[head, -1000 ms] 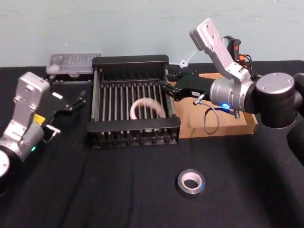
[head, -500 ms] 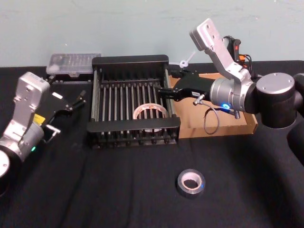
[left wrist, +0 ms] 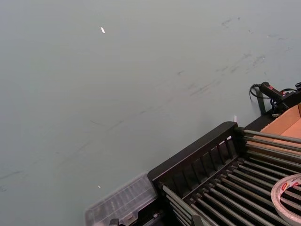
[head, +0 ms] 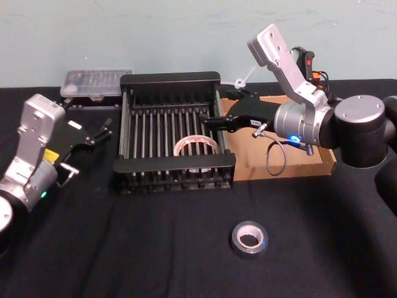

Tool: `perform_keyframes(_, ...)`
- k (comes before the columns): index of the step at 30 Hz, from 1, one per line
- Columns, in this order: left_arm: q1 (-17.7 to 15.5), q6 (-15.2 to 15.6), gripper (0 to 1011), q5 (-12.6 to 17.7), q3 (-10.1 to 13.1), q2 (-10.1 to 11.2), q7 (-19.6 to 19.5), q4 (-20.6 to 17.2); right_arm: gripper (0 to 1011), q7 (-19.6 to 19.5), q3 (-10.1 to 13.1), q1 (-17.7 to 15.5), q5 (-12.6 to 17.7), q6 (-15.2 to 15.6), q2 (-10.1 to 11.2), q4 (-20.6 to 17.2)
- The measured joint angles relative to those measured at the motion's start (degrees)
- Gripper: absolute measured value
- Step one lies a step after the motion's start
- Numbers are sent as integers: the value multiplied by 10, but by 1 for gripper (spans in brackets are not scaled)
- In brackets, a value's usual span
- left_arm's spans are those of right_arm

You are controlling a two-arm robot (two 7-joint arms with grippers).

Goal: Pick up the white tape and place it into the black box , Pick up the silver tape and place it into the brown box.

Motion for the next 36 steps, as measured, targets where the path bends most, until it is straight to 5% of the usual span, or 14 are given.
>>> perform_keyframes(16,0,0,1002,0,0,0,0,0,1000,-1,20,-19,10,13,19,-36)
perform_keyframes(36,0,0,1001,0,0,0,0,0,1000,7,76,-143,50,49,164,-212)
